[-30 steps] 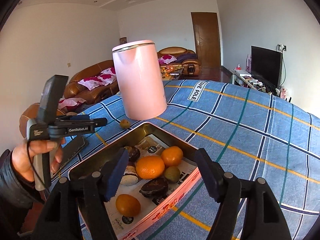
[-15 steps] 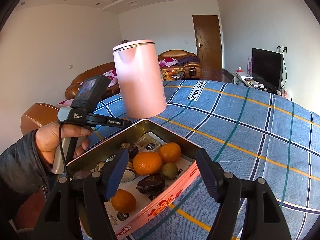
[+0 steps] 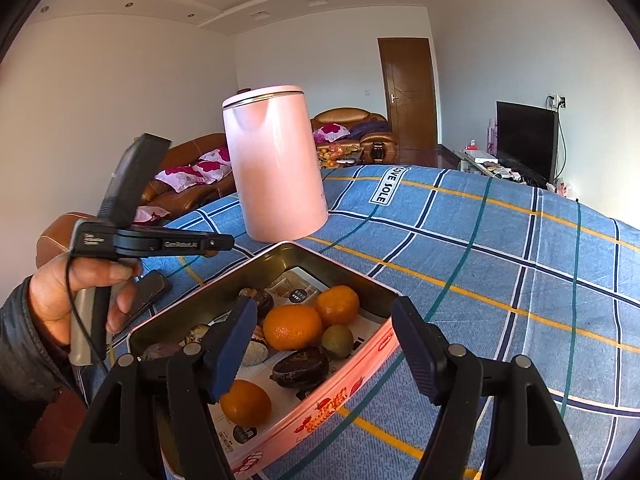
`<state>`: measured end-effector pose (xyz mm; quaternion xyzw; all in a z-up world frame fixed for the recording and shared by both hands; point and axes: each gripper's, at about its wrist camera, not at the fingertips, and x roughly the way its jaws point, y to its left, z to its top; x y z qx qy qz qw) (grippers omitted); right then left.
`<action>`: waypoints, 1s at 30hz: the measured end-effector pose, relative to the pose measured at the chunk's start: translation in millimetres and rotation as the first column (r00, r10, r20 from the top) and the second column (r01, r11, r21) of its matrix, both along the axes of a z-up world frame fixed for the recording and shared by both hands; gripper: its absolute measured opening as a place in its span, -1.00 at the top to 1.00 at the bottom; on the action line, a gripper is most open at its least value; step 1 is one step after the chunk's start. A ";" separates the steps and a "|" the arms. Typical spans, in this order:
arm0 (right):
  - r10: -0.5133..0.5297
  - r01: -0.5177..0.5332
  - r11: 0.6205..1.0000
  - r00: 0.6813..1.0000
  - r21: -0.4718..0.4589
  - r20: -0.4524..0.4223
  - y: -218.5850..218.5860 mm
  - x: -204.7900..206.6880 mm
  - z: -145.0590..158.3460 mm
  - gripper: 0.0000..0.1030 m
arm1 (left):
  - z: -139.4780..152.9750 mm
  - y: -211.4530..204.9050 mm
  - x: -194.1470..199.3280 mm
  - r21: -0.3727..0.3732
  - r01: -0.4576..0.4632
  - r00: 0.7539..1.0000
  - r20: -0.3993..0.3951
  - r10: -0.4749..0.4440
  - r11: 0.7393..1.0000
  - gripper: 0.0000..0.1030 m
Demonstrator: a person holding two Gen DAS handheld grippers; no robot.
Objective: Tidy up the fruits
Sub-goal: 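Grasp the small yellow fruit beside the kettle with the left gripper, then lower the yellow fruit into the tin box and open the left gripper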
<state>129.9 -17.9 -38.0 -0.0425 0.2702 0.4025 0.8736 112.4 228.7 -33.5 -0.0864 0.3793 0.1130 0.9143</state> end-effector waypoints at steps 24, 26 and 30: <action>-0.162 0.160 0.986 0.986 0.043 0.035 -38.5 -35.1 -2.2 -0.39 | -9.0 -120.7 -66.5 0.129 0.155 0.976 0.135 -0.172 0.979 0.45; -0.172 0.170 0.984 0.984 0.046 0.039 -42.4 -38.7 -1.4 -0.39 | -8.8 -122.0 -69.3 0.135 0.155 0.974 0.143 -0.174 0.979 0.42; -0.191 0.189 0.981 0.980 0.055 0.049 -47.2 -44.3 1.6 -0.45 | -7.8 -126.0 -78.0 0.144 0.141 0.971 0.173 -0.166 0.979 -0.06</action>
